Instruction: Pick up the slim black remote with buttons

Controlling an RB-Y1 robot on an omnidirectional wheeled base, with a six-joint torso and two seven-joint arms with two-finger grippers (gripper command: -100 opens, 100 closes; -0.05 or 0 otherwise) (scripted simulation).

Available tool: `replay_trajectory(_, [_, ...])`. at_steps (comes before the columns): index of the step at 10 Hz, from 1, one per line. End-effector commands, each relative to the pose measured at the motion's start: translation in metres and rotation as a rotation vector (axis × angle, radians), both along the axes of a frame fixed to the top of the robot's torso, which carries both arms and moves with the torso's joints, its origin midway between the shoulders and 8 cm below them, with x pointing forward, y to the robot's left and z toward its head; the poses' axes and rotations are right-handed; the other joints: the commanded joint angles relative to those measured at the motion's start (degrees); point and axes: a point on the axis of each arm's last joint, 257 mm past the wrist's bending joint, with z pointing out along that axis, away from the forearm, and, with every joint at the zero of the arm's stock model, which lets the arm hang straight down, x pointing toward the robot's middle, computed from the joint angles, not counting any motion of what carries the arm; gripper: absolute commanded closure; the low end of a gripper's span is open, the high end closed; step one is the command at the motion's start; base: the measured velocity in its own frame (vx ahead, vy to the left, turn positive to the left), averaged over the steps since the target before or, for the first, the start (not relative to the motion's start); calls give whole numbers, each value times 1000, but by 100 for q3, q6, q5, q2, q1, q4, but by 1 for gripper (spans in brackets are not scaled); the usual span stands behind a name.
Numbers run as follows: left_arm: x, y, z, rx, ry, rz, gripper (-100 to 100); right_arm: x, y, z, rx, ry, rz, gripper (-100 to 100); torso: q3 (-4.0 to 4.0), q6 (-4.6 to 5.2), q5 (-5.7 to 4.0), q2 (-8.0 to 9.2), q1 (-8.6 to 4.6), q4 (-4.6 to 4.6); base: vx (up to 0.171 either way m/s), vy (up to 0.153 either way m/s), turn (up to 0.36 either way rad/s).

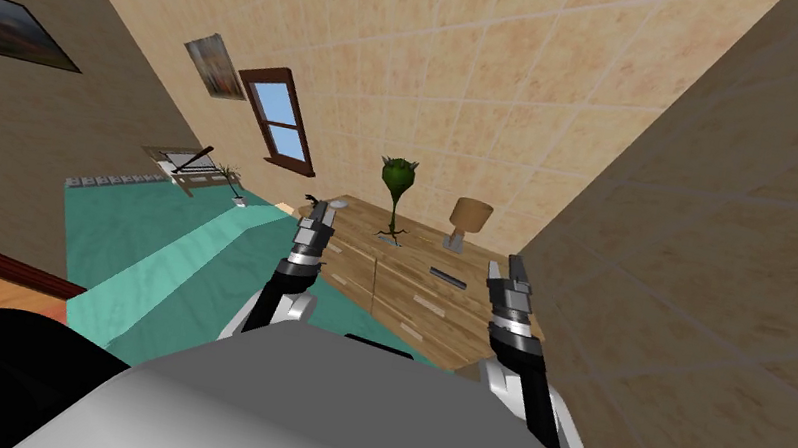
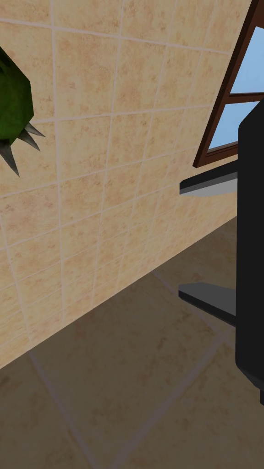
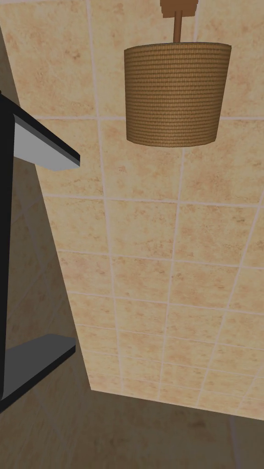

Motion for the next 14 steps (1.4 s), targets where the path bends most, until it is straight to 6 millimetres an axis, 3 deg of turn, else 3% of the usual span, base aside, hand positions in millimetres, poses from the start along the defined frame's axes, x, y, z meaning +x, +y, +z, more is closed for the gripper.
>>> replay_trajectory(1, [0,0,0,0,0,0,0,2,2,-2,-39,6,10,-100,0,0,0,0,0,0,25,31,46])
replay_trajectory(9, [0,0,0,0,0,0,0,11,11,-23,-333,56,72,-100,-2,-1,2,-3,11,-1,29,53,80])
replay_trajectory(14, [0,0,0,0,0,0,0,18,11,-48,-544,95,112,-100,-2,2,2,-2,6,-1,34,49,101])
